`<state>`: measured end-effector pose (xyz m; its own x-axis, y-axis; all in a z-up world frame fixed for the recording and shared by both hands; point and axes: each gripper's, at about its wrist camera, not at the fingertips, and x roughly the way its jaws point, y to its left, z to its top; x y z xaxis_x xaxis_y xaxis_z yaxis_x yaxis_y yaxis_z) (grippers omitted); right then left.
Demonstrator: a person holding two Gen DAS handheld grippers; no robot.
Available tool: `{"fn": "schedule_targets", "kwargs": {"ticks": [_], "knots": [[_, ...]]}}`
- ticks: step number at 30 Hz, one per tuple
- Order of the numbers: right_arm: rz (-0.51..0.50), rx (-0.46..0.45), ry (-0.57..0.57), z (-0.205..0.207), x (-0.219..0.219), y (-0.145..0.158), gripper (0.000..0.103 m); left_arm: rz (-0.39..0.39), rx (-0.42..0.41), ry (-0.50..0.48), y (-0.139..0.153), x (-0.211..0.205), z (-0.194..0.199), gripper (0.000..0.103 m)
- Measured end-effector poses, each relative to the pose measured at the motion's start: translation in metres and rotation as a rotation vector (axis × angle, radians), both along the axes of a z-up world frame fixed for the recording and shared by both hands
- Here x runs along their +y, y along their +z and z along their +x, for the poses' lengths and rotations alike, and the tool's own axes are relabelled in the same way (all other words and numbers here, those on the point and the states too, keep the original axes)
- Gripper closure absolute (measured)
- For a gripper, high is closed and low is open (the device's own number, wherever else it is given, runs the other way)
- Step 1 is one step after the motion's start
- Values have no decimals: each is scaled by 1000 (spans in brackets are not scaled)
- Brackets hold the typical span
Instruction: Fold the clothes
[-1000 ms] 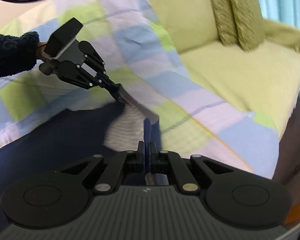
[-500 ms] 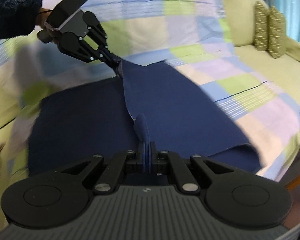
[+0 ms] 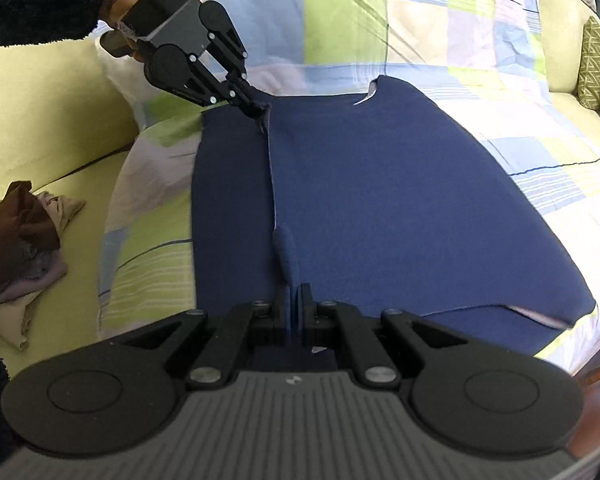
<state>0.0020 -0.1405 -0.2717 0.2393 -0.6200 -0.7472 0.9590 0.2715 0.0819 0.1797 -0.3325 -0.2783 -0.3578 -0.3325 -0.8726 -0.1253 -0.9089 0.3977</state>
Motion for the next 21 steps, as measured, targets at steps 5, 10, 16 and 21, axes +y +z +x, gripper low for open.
{"fn": "schedule_targets", "kwargs": {"ticks": [5, 10, 16, 21], "knots": [[14, 16, 30, 7, 17, -2, 100, -17, 13, -13, -4, 7, 6, 103], [17, 59, 122, 30, 30, -6, 103, -30, 26, -19, -8, 3, 2, 103], [-3, 263, 50, 42, 30, -23, 81, -164, -94, -126, -58, 18, 2, 100], [-31, 389, 115, 54, 29, -36, 78, -151, -75, -86, -57, 13, -4, 98]]}}
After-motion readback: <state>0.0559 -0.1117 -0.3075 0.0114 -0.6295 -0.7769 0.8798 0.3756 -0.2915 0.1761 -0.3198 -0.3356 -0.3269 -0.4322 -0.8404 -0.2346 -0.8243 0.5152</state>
